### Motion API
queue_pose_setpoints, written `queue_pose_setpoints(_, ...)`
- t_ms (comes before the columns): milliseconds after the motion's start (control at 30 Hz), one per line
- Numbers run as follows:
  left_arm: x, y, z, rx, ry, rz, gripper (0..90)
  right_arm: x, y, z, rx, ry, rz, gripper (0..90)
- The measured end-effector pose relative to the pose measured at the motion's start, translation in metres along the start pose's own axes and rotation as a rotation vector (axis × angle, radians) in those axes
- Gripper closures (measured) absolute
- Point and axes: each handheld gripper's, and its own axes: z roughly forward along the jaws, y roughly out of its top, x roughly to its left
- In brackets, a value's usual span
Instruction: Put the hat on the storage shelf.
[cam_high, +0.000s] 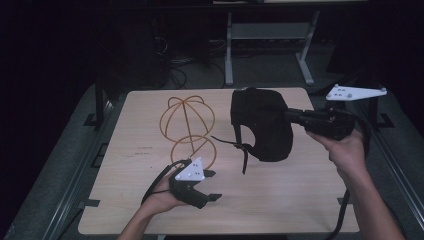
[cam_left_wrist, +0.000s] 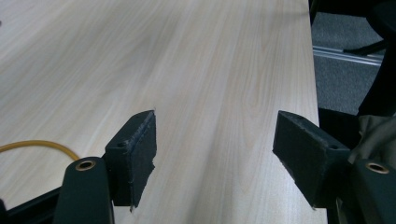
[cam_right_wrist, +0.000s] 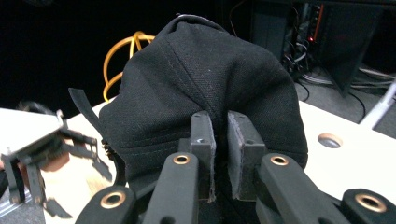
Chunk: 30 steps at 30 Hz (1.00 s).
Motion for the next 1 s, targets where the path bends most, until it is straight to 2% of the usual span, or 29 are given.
queue_pose_setpoints(300,-0.004,-0.004,0.009,0.034,-0.008,0.027,28.7,0.007,0.030,0.020,-0.003,0.030,-0.016,81.0)
queue_pose_setpoints(633,-0.007,-0.006,0.011,0.055,-0.016,0.026,28.0,0.017,0.056,0.041,0.008,0.066,-0.043,81.0)
queue_pose_setpoints(1000,-0.008,-0.007,0.012,0.055,-0.017,0.040,27.6,0.039,0.089,0.069,0.020,0.112,-0.091,81.0)
